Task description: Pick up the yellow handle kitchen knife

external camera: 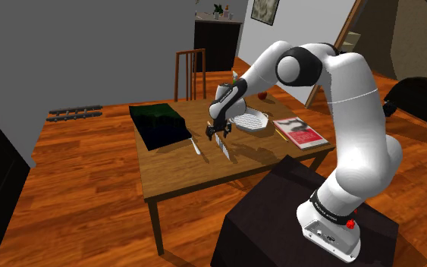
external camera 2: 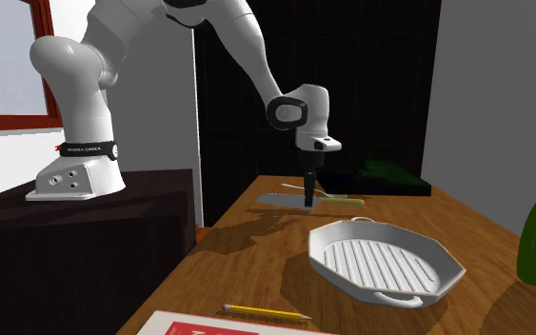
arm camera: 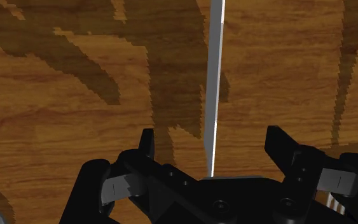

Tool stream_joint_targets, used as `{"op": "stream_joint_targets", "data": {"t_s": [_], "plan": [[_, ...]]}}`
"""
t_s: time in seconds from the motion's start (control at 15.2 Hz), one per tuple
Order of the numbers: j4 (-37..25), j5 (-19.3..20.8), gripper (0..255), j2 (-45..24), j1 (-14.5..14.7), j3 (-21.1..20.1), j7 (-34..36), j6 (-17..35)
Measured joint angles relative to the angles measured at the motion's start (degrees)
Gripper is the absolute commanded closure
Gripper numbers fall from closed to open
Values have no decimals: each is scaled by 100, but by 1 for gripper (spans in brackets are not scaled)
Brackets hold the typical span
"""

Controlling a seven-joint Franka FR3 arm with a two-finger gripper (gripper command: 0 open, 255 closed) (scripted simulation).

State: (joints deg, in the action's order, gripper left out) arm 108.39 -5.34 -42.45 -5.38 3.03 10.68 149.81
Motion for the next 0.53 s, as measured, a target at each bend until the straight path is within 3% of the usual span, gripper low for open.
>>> {"op": "stream_joint_targets", "data": {"t_s": [0.07, 0.53], "plan": [[-18, -2, 255, -37, -6, -3, -6, 20], [-36, -4, 255, -71, -11, -5, -10, 39]]}}
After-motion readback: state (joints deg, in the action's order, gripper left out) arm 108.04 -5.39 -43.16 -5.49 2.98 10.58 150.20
